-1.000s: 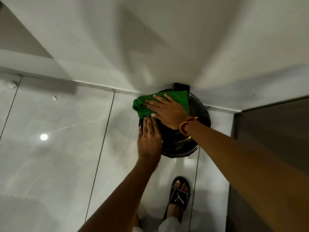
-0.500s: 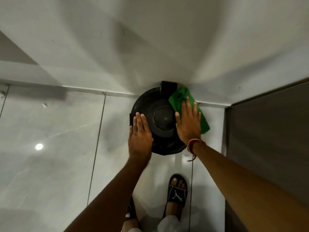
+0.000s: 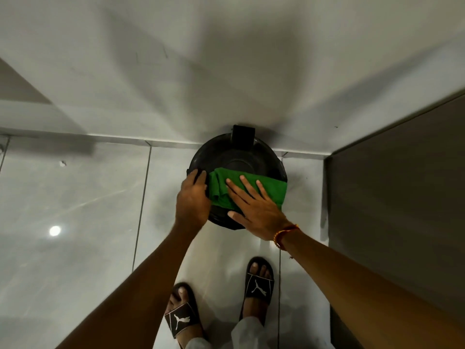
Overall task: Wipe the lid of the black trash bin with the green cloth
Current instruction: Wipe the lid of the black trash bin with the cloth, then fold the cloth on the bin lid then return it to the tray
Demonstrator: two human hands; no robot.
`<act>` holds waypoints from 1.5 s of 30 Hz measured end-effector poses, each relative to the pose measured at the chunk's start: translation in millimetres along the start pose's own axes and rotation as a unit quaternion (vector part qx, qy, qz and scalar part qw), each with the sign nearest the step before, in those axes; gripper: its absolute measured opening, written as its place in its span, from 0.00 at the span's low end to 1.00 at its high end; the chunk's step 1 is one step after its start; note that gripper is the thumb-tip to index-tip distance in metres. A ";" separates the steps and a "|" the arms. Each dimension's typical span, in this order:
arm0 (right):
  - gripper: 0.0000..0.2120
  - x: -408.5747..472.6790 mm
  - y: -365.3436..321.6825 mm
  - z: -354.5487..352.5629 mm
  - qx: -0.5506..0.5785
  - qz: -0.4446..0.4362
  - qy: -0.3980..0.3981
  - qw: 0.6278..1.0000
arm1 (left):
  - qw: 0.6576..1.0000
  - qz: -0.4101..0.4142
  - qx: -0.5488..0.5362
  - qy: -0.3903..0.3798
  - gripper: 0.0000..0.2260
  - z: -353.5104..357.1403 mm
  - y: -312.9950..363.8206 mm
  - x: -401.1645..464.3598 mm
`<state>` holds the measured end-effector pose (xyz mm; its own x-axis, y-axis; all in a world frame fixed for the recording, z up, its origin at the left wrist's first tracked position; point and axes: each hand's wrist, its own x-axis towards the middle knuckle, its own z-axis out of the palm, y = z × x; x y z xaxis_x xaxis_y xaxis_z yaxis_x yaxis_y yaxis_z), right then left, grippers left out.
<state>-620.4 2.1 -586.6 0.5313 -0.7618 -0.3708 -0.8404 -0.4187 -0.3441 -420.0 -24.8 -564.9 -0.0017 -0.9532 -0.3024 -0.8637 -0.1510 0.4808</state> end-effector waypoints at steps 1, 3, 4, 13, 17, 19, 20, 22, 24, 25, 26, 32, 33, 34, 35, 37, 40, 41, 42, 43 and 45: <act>0.31 -4.2 0.1 -5.4 0.037 -0.007 0.007 0.999 | 0.999 -0.026 -0.021 0.042 0.18 -1.3 5.4 -1.4; 0.29 -12.7 0.6 -15.7 0.119 0.041 0.090 0.988 | 0.992 -0.086 -0.068 0.059 0.18 -5.0 23.0 -3.9; 0.29 -17.1 1.2 -19.1 0.161 0.115 0.160 0.967 | 0.989 -0.120 -0.083 0.020 0.23 -5.5 31.7 -3.3; 0.34 -31.8 6.4 -52.3 0.636 0.511 0.220 0.535 | 0.823 -0.328 -0.448 -0.121 0.18 -28.4 58.6 -3.4; 0.24 -54.9 -12.9 -100.1 0.717 0.425 0.166 0.526 | 0.737 -0.300 -0.593 -0.124 0.09 -101.4 70.7 -30.5; 0.23 -58.6 -35.7 -138.5 0.757 0.360 0.129 0.531 | 0.703 -0.275 -0.647 -0.108 0.10 -151.3 78.9 -46.7; 0.21 -62.4 -48.7 -156.1 0.777 0.332 0.111 0.523 | 0.689 -0.266 -0.668 -0.097 0.12 -174.0 82.4 -57.0; 0.19 -59.2 -82.9 -212.2 0.821 0.272 0.080 0.495 | 0.674 -0.230 -0.699 -0.067 0.12 -251.0 93.2 -78.0; 0.22 -51.5 -111.5 -254.4 0.841 0.209 0.052 0.497 | 0.666 -0.197 -0.719 -0.040 0.12 -314.7 101.1 -97.9; 0.24 -49.3 -125.8 -276.1 0.845 0.173 0.032 0.505 | 0.664 -0.185 -0.724 -0.028 0.12 -343.8 104.5 -107.7; 0.25 -41.3 -153.4 -308.7 0.843 0.146 0.007 0.518 | 0.668 -0.174 -0.723 -0.004 0.12 -384.9 100.9 -121.8; 0.21 8.2 -289.0 -435.9 0.782 0.082 -0.041 0.616 | 0.680 -0.145 -0.699 0.166 0.15 -535.9 70.2 -178.4; 0.19 17.0 -309.6 -447.9 0.768 0.084 -0.031 0.634 | 0.678 -0.154 -0.692 0.193 0.16 -549.8 60.0 -185.3; 0.18 26.7 -334.0 -460.1 0.758 0.084 -0.028 0.647 | 0.675 -0.170 -0.684 0.220 0.17 -564.7 46.2 -193.5; 0.16 36.5 -355.4 -467.7 0.746 0.088 -0.025 0.660 | 0.665 -0.190 -0.679 0.247 0.18 -575.2 31.2 -199.9; 0.16 58.8 -395.4 -475.7 0.729 0.099 -0.022 0.677 | 0.655 -0.227 -0.660 0.290 0.19 -591.8 0.9 -211.7; 0.12 94.9 -451.4 -478.9 0.717 0.113 -0.018 0.688 | 0.655 -0.280 -0.618 0.334 0.17 -610.4 -49.2 -220.8; 0.08 107.6 -468.6 -480.7 0.709 0.119 -0.015 0.695 | 0.653 -0.290 -0.611 0.341 0.14 -614.9 -67.0 -220.1; 0.05 120.3 -482.4 -482.0 0.702 0.126 -0.011 0.701 | 0.657 -0.297 -0.601 0.345 0.10 -618.8 -81.1 -219.2; 0.04 133.2 -494.7 -484.3 0.689 0.134 -0.004 0.712 | 0.668 -0.303 -0.585 0.345 0.05 -621.9 -93.7 -215.4; 0.07 155.4 -512.4 -491.0 0.654 0.146 0.017 0.742 | 0.702 -0.316 -0.544 0.334 0.04 -624.5 -113.6 -203.5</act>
<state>-159.7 -144.5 -44.3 0.3248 -0.7466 -0.5806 -0.0849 0.5884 -0.8041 -6.9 22.7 -44.0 0.7588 -0.4615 -0.4596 0.3110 -0.3633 0.8783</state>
